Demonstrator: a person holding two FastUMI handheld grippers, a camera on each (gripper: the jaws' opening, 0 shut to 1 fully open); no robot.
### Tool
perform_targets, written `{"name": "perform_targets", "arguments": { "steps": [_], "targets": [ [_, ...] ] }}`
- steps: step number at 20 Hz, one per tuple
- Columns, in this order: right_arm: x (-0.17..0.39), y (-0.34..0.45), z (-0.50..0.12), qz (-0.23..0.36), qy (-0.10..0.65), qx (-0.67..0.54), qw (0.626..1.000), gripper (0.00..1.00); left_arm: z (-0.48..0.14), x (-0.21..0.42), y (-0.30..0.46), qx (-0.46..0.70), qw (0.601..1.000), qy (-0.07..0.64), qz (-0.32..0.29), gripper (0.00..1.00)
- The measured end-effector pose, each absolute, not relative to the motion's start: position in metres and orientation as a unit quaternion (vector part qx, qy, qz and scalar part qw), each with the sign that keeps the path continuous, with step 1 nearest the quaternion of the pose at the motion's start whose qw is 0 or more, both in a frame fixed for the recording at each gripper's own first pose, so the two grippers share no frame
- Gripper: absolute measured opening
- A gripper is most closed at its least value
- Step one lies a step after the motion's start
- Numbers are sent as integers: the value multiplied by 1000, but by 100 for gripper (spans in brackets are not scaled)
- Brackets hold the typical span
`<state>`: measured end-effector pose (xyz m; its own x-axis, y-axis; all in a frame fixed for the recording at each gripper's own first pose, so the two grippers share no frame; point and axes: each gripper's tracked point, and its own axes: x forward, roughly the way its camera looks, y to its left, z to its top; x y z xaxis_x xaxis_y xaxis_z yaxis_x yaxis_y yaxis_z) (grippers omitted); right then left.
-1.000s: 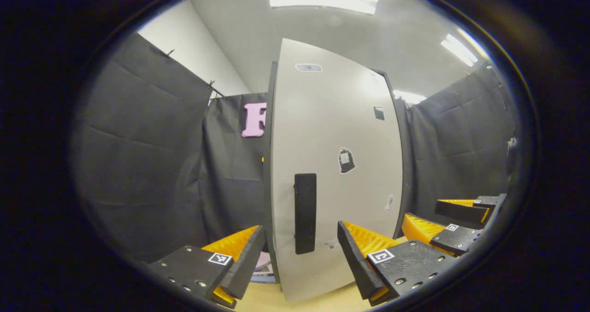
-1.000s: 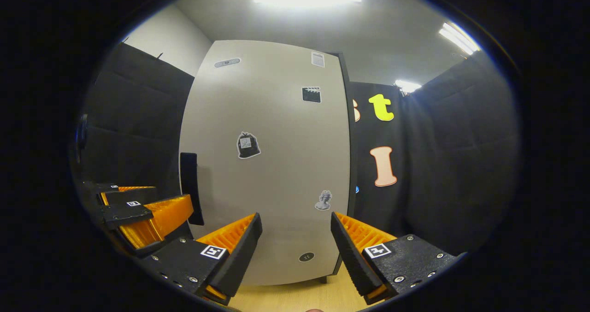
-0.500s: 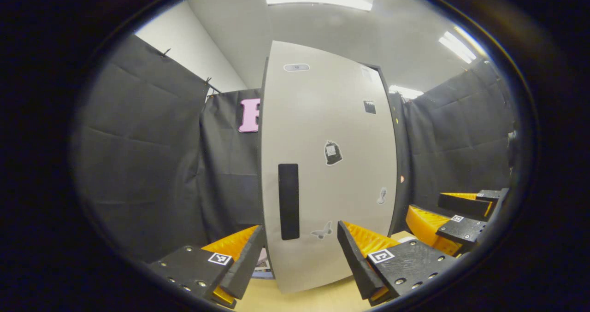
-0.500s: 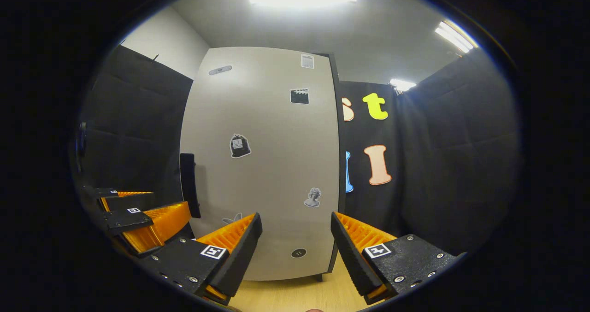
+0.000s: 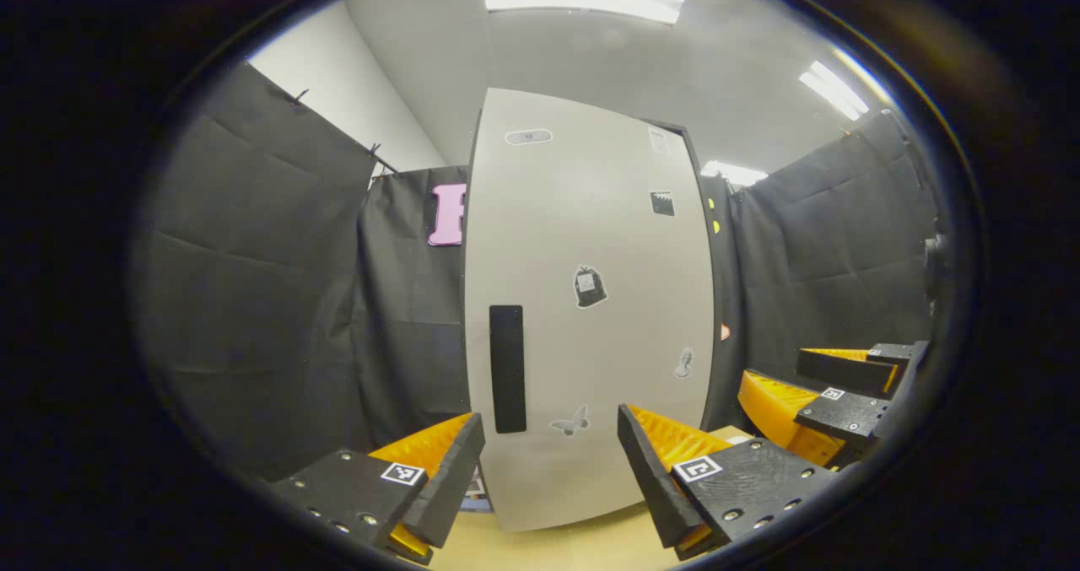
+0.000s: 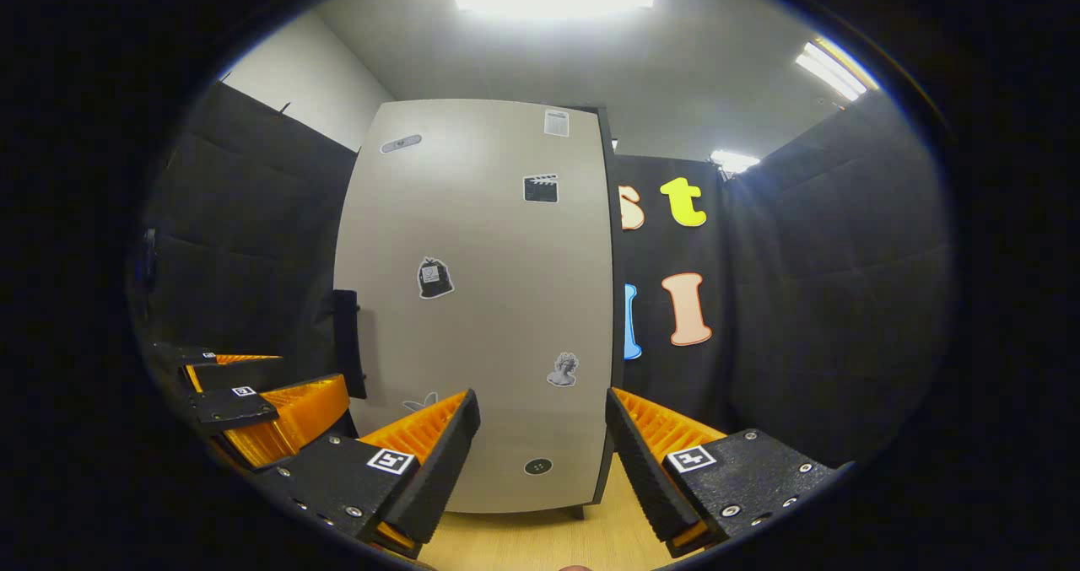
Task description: Open the cabinet door with the right hand, grasp the bottle in the cabinet with the left hand and place it on the coaster, then close the cabinet door with the right hand.
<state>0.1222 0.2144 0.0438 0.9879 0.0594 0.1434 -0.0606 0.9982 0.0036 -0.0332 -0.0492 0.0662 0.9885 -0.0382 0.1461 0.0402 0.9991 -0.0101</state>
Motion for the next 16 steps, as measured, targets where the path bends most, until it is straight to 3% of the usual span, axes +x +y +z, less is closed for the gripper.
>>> {"name": "perform_targets", "arguments": {
  "steps": [1,2,4,5,16],
  "targets": [
    [122,214,44,29,-73,3,997,93,66,-34,-48,-6,997,-74,-20,90],
    [122,213,44,28,-74,3,997,93,66,-33,-49,-4,997,-73,-20,99],
    [123,214,43,28,-72,4,997,93,66,-32,-52,-6,997,-71,-25,99],
    [124,214,43,28,-71,3,997,93,67,-32,-52,-9,997,-72,-28,90],
    [127,211,40,20,-69,8,997,93,66,-33,-52,-21,997,-73,-29,91]
  ]
}}
